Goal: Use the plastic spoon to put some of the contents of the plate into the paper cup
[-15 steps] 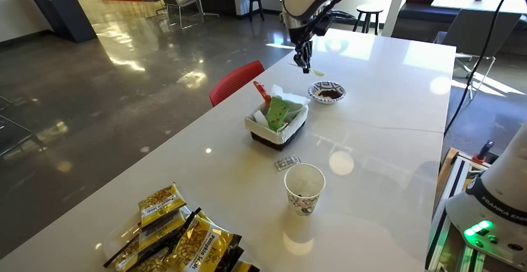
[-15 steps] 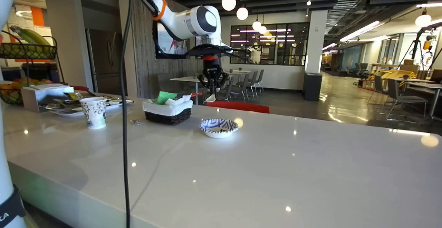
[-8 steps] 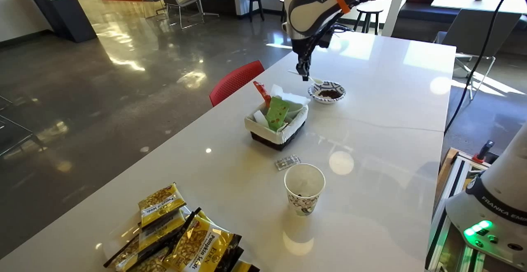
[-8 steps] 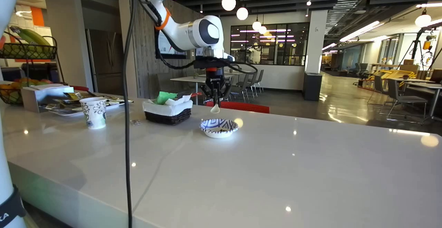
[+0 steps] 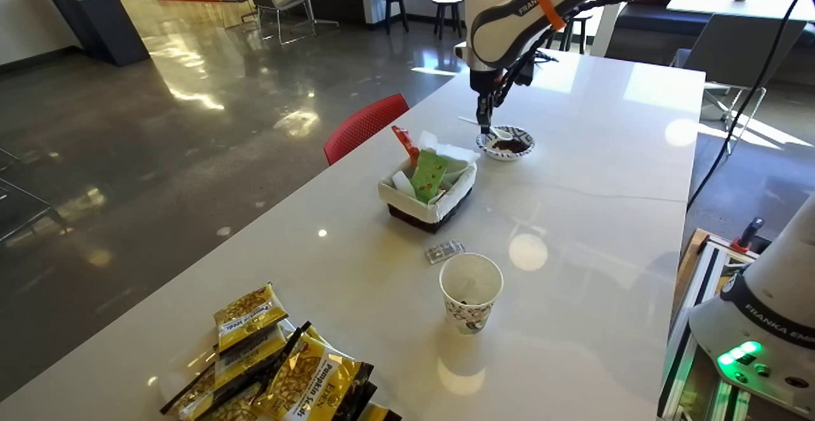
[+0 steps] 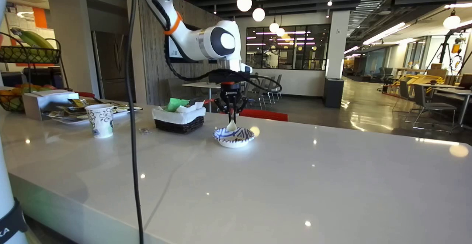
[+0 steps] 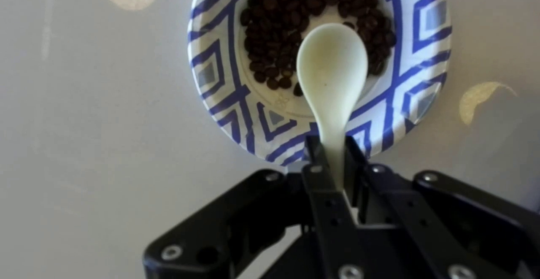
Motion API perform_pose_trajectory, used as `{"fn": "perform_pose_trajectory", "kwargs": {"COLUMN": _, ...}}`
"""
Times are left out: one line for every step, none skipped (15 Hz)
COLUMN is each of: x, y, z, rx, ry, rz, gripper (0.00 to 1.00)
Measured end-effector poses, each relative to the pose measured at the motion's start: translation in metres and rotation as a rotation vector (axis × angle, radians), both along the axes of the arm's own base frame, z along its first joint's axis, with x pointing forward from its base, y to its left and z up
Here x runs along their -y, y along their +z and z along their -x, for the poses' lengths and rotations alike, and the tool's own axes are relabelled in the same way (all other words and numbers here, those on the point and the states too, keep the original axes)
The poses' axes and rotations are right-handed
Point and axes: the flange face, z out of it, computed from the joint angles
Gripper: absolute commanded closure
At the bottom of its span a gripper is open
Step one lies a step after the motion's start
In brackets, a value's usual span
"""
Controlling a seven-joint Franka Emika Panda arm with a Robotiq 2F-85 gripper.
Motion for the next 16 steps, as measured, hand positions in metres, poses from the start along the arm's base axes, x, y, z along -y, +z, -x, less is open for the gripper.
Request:
{"fn": "perform_pose_trajectory", "kwargs": {"x": 0.003, "y": 0.000, "z": 0.005, "rx": 0.005, "ry": 0.006, "rz": -0.008, "gripper": 0.96}}
{"fn": "perform_pose_trajectory", "kwargs": {"x": 0.005, "y": 0.001, "z": 0.009, "rx": 0.010, "ry": 0.011, "rz": -0.016, "gripper": 0.96}}
{"fn": "perform_pose_trajectory", "kwargs": {"x": 0.008, "y": 0.000, "z": 0.013, "rx": 0.016, "ry": 0.015, "rz": -0.023, "gripper": 0.96}}
{"fn": "perform_pose_trajectory", "kwargs": {"x": 0.009, "y": -0.001, "z": 0.016, "rx": 0.023, "ry": 0.018, "rz": -0.030, "gripper": 0.96}}
{"fn": "perform_pose_trajectory", "kwargs": {"x": 0.011, "y": -0.003, "z": 0.018, "rx": 0.030, "ry": 0.016, "rz": -0.038, "gripper": 0.96}}
{"fn": "perform_pose_trajectory", "kwargs": {"x": 0.011, "y": -0.006, "z": 0.020, "rx": 0.039, "ry": 0.012, "rz": -0.047, "gripper": 0.96}}
{"fn": "perform_pose_trajectory", "kwargs": {"x": 0.012, "y": -0.009, "z": 0.021, "rx": 0.048, "ry": 0.009, "rz": -0.053, "gripper": 0.96}}
{"fn": "perform_pose_trajectory", "kwargs": {"x": 0.012, "y": -0.012, "z": 0.021, "rx": 0.061, "ry": 0.006, "rz": -0.057, "gripper": 0.96}}
{"fn": "perform_pose_trajectory", "kwargs": {"x": 0.011, "y": -0.014, "z": 0.022, "rx": 0.073, "ry": 0.004, "rz": -0.061, "gripper": 0.96}}
{"fn": "perform_pose_trajectory", "kwargs": {"x": 0.011, "y": -0.016, "z": 0.022, "rx": 0.081, "ry": 0.003, "rz": -0.063, "gripper": 0.96}}
{"fn": "perform_pose_trajectory", "kwargs": {"x": 0.011, "y": -0.017, "z": 0.021, "rx": 0.084, "ry": 0.003, "rz": -0.063, "gripper": 0.96}}
{"fn": "perform_pose_trajectory", "kwargs": {"x": 0.011, "y": -0.019, "z": 0.021, "rx": 0.086, "ry": 0.003, "rz": -0.063, "gripper": 0.96}}
{"fn": "perform_pose_trajectory", "kwargs": {"x": 0.011, "y": -0.020, "z": 0.022, "rx": 0.086, "ry": 0.003, "rz": -0.063, "gripper": 0.96}}
{"fn": "perform_pose_trajectory", "kwargs": {"x": 0.011, "y": -0.023, "z": 0.022, "rx": 0.085, "ry": 0.004, "rz": -0.064, "gripper": 0.96}}
{"fn": "perform_pose_trajectory", "kwargs": {"x": 0.012, "y": -0.025, "z": 0.023, "rx": 0.083, "ry": 0.003, "rz": -0.064, "gripper": 0.96}}
{"fn": "perform_pose_trajectory", "kwargs": {"x": 0.013, "y": -0.028, "z": 0.024, "rx": 0.080, "ry": 0.001, "rz": -0.064, "gripper": 0.96}}
